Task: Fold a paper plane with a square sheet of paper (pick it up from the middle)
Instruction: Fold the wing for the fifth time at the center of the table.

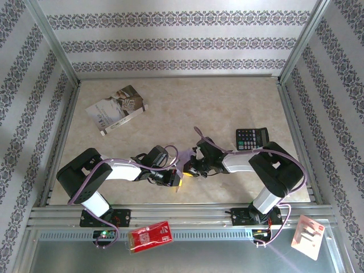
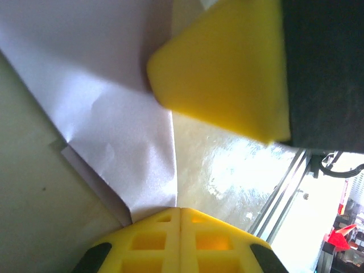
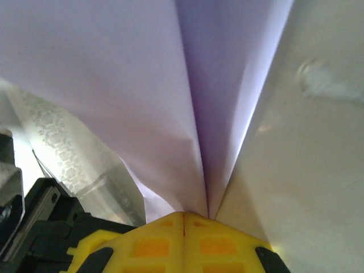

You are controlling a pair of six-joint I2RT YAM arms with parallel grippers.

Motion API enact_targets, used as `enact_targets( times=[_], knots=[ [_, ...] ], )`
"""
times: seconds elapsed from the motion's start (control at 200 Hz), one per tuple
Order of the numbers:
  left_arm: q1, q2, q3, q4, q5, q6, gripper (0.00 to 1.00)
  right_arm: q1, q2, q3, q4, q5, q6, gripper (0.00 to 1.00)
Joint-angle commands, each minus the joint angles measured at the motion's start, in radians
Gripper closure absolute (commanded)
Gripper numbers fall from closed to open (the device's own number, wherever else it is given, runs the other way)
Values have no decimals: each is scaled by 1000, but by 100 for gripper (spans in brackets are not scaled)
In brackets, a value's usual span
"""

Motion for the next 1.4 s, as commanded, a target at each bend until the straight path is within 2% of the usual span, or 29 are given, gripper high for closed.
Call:
enact_targets(
  times=[0.0, 0.794, 1.099, 1.219, 1.394],
  knots=[
    [10, 51, -44, -216, -83, 40, 100, -58, 34, 29, -14, 141, -45, 100],
    [10, 51, -41, -225, -83, 46, 100, -245, 123, 150, -97, 128, -146, 100],
    [10, 41, -36, -236, -86, 49, 100, -286, 183, 231, -146, 131, -184, 100],
    [9, 40, -28, -237, -87, 47, 100, -304, 146, 229, -155, 121, -204, 100],
    [10, 40, -25, -234, -88, 40, 100, -294, -23, 144, -129, 81, -220, 100]
  ],
)
